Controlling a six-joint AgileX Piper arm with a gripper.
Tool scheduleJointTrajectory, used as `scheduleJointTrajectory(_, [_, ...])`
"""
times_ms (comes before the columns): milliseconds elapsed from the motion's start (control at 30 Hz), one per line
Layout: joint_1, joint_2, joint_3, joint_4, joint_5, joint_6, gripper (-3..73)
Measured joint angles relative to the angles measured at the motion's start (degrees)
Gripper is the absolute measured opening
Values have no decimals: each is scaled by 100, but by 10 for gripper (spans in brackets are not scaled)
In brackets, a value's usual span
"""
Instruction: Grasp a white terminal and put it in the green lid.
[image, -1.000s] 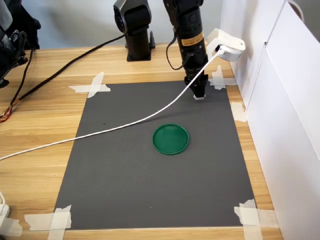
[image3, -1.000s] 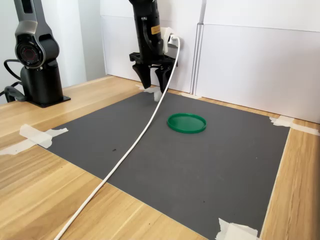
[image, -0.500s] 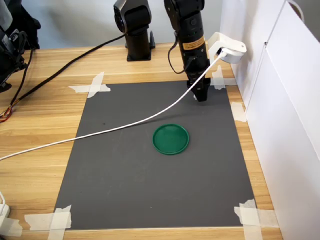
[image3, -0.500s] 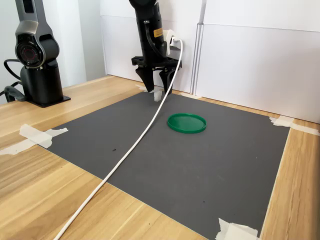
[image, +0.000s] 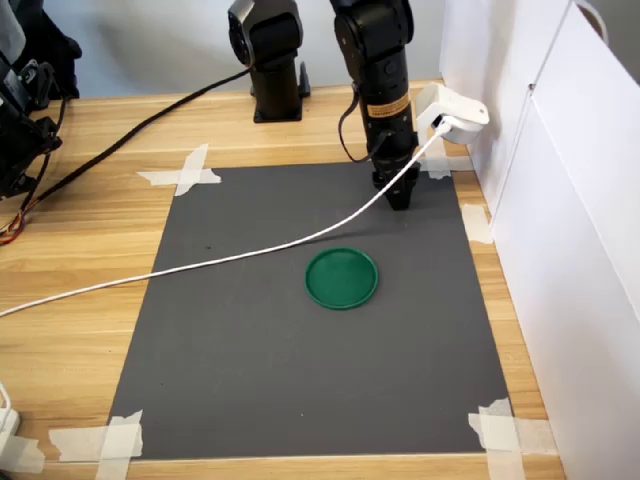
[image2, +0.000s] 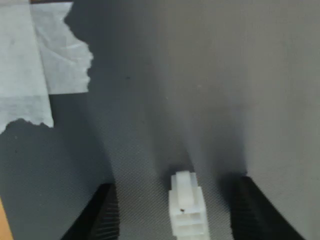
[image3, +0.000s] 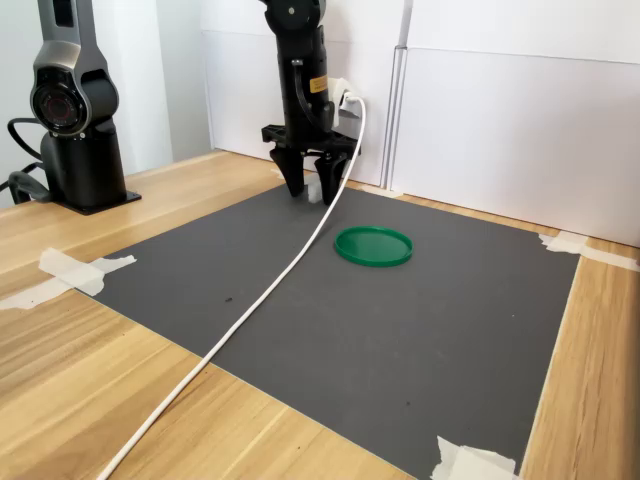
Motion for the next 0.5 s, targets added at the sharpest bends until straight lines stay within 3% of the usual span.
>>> scheduleJointTrajectory(133, [0,7,0,36,45,30,406])
scheduleJointTrajectory(333, [0,8,0,63,-10,300,93])
scheduleJointTrajectory(500, [0,-71,0,47,-52,870,91])
